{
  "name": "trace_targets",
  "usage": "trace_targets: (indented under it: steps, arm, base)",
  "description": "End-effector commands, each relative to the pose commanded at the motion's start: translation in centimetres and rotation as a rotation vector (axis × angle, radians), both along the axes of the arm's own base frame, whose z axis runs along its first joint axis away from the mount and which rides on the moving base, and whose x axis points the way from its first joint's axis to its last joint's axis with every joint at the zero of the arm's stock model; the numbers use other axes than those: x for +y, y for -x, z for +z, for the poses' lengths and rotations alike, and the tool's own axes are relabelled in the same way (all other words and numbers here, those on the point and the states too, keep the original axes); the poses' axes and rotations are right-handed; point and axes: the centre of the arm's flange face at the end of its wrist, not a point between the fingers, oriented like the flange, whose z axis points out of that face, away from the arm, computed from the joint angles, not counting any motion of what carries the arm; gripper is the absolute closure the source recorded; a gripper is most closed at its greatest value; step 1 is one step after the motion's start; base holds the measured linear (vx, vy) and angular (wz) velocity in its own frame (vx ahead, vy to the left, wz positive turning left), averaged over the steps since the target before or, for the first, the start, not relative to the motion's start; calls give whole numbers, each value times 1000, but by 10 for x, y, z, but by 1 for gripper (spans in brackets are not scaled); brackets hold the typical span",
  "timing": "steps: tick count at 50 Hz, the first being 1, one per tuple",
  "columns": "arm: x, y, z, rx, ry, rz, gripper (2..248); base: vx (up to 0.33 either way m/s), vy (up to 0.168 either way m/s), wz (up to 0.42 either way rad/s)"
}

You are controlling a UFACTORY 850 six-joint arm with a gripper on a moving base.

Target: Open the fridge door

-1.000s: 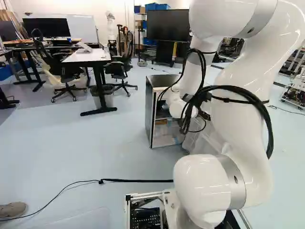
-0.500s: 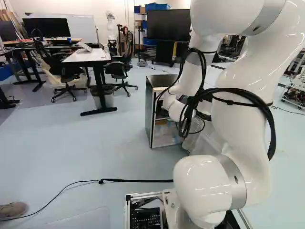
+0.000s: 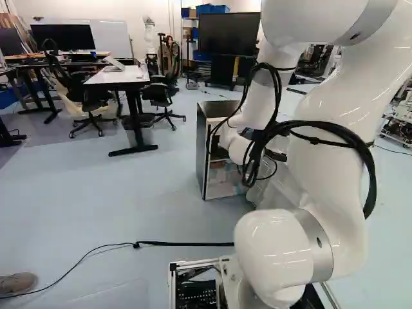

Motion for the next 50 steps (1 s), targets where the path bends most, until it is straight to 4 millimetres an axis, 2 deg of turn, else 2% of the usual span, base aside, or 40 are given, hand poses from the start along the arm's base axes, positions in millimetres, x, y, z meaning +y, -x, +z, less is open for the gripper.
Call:
trace_targets:
  steps: [27, 50]
  arm:
    - [14, 11, 17, -33, -7, 157, 3]
    - [32, 29, 35, -65, -6, 354, 3]
  base:
    - [0, 0, 0]
    - [0, 0, 0]
